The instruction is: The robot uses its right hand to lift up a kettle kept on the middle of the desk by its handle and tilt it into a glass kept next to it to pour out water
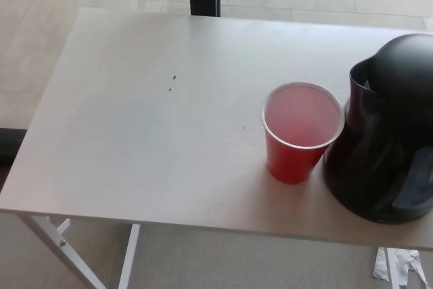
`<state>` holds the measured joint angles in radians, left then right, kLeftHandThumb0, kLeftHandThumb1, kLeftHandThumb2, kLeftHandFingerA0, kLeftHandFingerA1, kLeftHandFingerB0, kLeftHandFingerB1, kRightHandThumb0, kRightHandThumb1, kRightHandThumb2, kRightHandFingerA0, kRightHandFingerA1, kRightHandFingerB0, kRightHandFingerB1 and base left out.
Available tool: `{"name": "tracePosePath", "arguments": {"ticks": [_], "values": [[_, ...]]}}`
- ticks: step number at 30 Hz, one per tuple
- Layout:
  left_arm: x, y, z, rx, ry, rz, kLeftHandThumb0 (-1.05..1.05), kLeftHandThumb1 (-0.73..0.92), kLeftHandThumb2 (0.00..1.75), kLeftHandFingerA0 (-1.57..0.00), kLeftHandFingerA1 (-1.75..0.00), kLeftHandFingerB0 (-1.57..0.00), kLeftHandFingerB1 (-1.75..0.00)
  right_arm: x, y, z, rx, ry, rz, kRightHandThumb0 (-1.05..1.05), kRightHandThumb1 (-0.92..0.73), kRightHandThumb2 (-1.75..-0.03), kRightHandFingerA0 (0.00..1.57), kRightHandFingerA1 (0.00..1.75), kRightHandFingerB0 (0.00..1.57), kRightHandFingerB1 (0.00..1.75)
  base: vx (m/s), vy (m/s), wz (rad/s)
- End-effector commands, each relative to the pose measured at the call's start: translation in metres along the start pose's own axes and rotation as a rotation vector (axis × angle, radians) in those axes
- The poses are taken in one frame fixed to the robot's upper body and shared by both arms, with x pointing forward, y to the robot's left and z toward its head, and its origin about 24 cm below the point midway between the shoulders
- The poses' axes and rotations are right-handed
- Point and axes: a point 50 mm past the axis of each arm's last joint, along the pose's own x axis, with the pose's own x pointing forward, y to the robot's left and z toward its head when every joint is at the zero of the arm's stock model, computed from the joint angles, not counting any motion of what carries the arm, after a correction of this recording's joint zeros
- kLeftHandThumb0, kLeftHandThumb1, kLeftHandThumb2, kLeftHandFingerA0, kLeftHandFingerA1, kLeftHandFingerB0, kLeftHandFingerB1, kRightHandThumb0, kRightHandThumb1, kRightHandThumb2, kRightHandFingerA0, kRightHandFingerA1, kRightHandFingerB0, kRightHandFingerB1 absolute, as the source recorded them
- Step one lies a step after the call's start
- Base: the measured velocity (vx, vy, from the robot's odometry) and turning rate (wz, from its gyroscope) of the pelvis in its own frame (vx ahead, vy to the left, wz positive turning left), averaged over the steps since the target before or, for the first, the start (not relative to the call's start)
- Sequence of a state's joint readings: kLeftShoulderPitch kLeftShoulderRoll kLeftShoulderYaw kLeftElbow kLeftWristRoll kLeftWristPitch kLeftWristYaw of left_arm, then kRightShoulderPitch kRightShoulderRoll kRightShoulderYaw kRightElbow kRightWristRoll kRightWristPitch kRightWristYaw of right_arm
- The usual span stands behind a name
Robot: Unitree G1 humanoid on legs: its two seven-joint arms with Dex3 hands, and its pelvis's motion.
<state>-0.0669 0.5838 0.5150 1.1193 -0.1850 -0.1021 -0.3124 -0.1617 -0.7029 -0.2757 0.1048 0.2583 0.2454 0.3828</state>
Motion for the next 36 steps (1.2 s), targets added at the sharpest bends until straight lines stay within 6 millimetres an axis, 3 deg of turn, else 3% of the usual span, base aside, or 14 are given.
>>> {"name": "tracePosePath", "arguments": {"ticks": [1,15,16,19,20,21,22,23,24,25,30,32,33,36], "values": [[-0.001,0.005,0.007,0.002,-0.034,0.006,-1.05,0.38,1.17,-0.53,-0.63,-0.26,-1.15,0.003,-0.004,-0.006,-0.07,0.054,-0.003,-0.67,-0.4,-0.77,0.04,0.29,0.0,0.07,0.0,0.0,0.0],[-0.001,0.005,0.006,-0.001,-0.037,0.0,-1.05,0.54,0.88,-0.56,-0.67,-0.3,-1.13,0.015,0.0,-0.012,-0.141,0.076,-0.019,-0.61,-0.36,-0.77,0.03,0.38,0.04,0.21,0.0,0.0,0.0],[-0.001,0.005,0.006,0.015,-0.04,-0.007,-1.05,0.42,1.19,-0.55,-0.65,-0.26,-1.12,0.017,0.002,-0.009,-0.188,0.074,-0.015,-0.63,-0.38,-0.78,0.02,0.37,0.05,0.22,0.0,0.0,0.0],[-0.001,0.004,0.007,0.024,-0.045,-0.017,-1.05,0.42,1.19,-0.55,-0.65,-0.26,-1.12,0.019,0.002,-0.008,-0.19,0.074,-0.013,-0.63,-0.39,-0.75,0.06,0.43,0.07,0.23,0.0,0.0,0.0],[-0.001,0.004,0.005,0.01,-0.032,-0.007,-1.05,0.54,0.88,-0.56,-0.65,-0.3,-1.11,0.02,0.004,-0.007,-0.188,0.077,-0.012,-0.63,-0.38,-0.77,0.04,0.4,0.06,0.23,0.0,0.0,0.0],[0.0,0.004,0.005,0.0,-0.029,0.0,-1.05,0.39,1.18,-0.6,-0.66,-0.28,-1.13,0.021,0.005,-0.007,-0.186,0.084,-0.016,-0.58,-0.5,-0.63,0.07,0.41,0.08,0.21,0.0,0.0,0.0],[-0.001,0.004,0.005,0.028,-0.03,-0.003,-1.05,0.56,0.89,-0.57,-0.66,-0.28,-1.14,0.021,0.005,-0.008,-0.186,0.09,-0.02,-0.56,-0.35,-0.77,0.01,0.47,0.04,0.3,0.0,0.0,0.0],[0.0,0.003,0.005,0.009,-0.025,0.004,-1.05,-0.13,0.96,-0.61,-0.65,-0.35,-1.13,0.023,0.006,-0.01,-0.188,0.111,-0.036,-0.32,-0.42,-0.94,0.03,0.52,0.0,0.5,0.0,0.0,0.0],[0.0,0.003,0.005,0.005,-0.025,0.005,-1.05,-0.13,0.96,-0.61,-0.65,-0.35,-1.13,0.023,0.006,-0.011,-0.189,0.113,-0.039,-0.32,-0.42,-0.94,0.03,0.52,0.0,0.5,0.0,0.0,0.0],[0.0,0.003,0.005,0.007,-0.025,0.001,-1.05,0.39,1.18,-0.6,-0.65,-0.3,-1.14,0.024,0.006,-0.012,-0.187,0.112,-0.041,-0.32,-0.43,-0.95,0.03,0.52,0.0,0.49,0.0,0.0,0.0],[0.0,0.003,0.006,0.013,-0.022,0.005,-1.05,0.4,1.2,-0.59,-0.66,-0.33,-1.15,0.03,0.011,-0.019,-0.187,0.125,-0.095,-0.42,-0.55,-0.56,0.37,0.47,0.25,0.32,0.0,0.0,0.0],[0.0,0.003,0.006,0.038,-0.03,-0.002,-1.05,0.57,0.9,-0.57,-0.66,-0.29,-1.15,0.03,0.014,-0.021,-0.158,0.112,-0.108,-0.36,-0.58,-0.57,0.52,0.46,0.31,0.35,0.0,0.0,0.0],[0.0,0.003,0.005,0.038,-0.027,0.002,-1.05,0.42,1.21,-0.6,-0.66,-0.3,-1.14,0.03,0.016,-0.022,-0.15,0.107,-0.115,-0.4,-0.48,-0.75,0.57,0.59,0.28,0.45,0.0,0.0,0.0],[0.0,0.002,0.005,0.044,-0.021,0.003,-1.05,0.42,1.21,-0.6,-0.64,-0.29,-1.12,0.033,0.023,-0.02,-0.099,0.069,-0.126,-0.28,-0.75,-0.62,1.09,0.85,0.48,0.36,0.0,0.0,0.0]]}}
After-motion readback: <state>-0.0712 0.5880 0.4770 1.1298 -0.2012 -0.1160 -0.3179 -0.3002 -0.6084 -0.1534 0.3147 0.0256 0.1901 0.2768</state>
